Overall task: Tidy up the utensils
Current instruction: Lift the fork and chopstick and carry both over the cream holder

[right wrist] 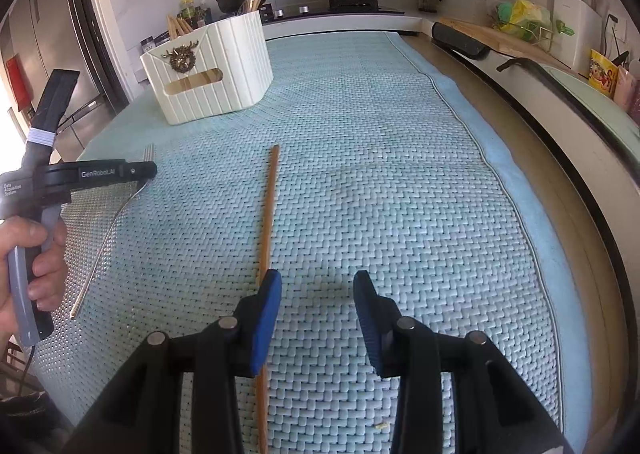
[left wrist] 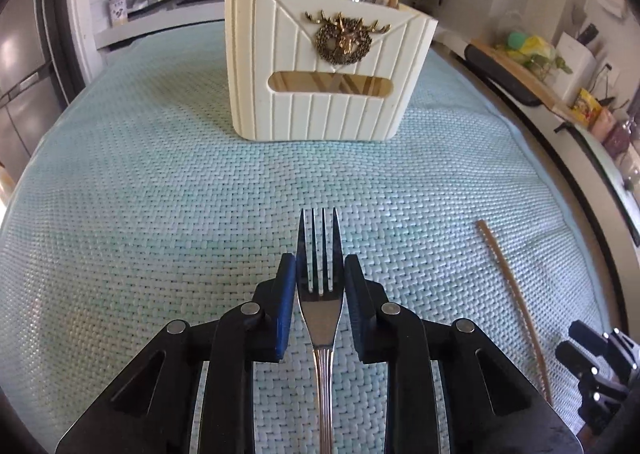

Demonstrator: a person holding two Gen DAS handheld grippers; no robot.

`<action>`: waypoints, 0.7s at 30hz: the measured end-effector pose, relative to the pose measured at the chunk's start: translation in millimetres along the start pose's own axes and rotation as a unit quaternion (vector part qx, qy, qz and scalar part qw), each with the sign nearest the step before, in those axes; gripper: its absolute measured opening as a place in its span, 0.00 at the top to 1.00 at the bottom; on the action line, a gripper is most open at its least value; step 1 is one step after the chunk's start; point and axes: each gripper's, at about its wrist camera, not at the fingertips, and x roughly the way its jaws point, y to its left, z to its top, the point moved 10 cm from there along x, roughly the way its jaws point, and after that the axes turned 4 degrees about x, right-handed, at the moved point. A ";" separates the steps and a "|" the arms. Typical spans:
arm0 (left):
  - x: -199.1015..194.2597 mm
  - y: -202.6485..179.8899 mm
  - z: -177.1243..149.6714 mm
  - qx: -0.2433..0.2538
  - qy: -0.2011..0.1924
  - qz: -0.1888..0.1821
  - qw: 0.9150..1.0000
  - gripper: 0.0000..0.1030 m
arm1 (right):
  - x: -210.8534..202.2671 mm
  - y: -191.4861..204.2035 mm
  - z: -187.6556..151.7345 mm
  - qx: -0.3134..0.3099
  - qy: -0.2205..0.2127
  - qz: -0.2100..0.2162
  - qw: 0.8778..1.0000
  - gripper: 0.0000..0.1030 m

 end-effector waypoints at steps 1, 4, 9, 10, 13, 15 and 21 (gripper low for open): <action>-5.9 -0.6 2.1 0.000 -0.007 -0.004 1.000 0.77 | -1.5 -0.5 0.8 -0.001 -0.001 -0.001 1.000 0.63; -27.1 -2.5 7.4 0.002 -0.030 -0.013 0.999 0.77 | -5.0 0.3 4.9 -0.003 -0.005 0.001 1.000 0.63; -59.9 1.0 16.7 -0.002 -0.067 -0.025 0.997 0.77 | -6.5 5.8 12.5 -0.010 -0.009 0.005 1.000 0.63; -66.1 1.2 17.3 -0.004 -0.074 -0.028 0.997 0.77 | -6.3 7.3 13.7 -0.011 -0.008 0.005 1.000 0.63; -85.9 1.7 19.8 -0.009 -0.095 -0.036 0.995 0.77 | -7.2 10.7 16.8 -0.015 -0.010 0.004 1.000 0.63; -98.1 4.3 20.9 -0.010 -0.109 -0.038 0.993 0.77 | -9.0 13.2 18.8 -0.019 -0.011 0.003 1.000 0.63; -121.6 14.2 27.0 -0.017 -0.135 -0.046 0.990 0.77 | -11.7 23.5 31.2 -0.039 -0.011 0.009 0.999 0.63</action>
